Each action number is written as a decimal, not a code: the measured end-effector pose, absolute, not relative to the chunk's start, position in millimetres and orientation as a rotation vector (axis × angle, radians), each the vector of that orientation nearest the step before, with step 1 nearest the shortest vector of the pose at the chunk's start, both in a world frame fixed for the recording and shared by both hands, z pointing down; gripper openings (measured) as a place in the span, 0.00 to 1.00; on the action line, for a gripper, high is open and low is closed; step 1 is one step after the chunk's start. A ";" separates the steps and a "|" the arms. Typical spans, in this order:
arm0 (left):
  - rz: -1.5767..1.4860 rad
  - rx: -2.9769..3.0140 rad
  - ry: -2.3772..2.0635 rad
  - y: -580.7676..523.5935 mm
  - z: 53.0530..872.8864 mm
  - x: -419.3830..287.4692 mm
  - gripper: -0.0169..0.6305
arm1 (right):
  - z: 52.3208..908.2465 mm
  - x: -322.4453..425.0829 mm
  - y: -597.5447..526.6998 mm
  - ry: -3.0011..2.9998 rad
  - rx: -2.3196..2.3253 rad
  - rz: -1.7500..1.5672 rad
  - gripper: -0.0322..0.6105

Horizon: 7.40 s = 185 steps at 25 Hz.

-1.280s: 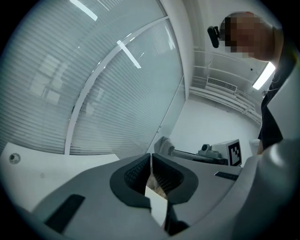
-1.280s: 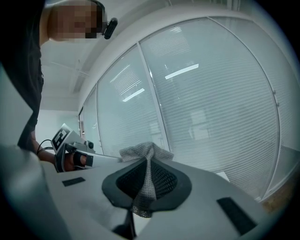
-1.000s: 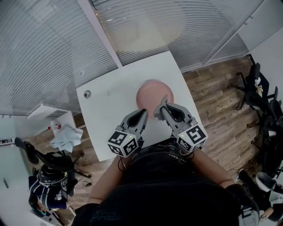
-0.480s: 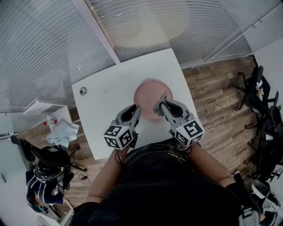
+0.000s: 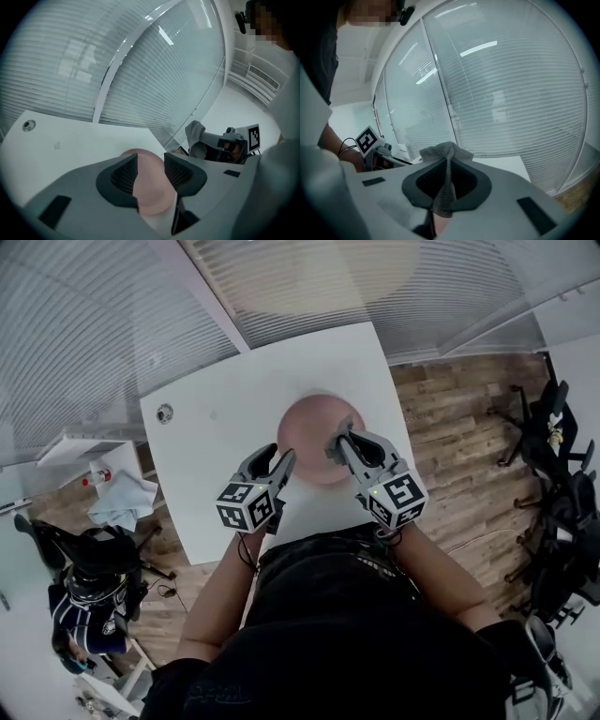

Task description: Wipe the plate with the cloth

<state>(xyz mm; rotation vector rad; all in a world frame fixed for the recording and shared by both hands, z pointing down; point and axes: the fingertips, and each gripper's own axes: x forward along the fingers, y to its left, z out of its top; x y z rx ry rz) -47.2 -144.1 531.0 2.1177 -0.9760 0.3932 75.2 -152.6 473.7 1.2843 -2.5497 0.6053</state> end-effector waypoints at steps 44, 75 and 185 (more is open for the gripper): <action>0.712 1.746 -1.014 -142.6 689.4 -72.7 0.13 | 673.7 88.3 -187.8 -2.062 0.982 0.761 0.11; 0.752 1.737 -1.001 -146.2 689.1 -72.0 0.10 | 702.8 -7.2 -209.1 -1.979 0.535 0.519 0.11; 0.760 1.722 -1.055 -139.4 699.4 -65.1 0.07 | 709.5 47.6 -28.0 -1.766 0.045 0.356 0.11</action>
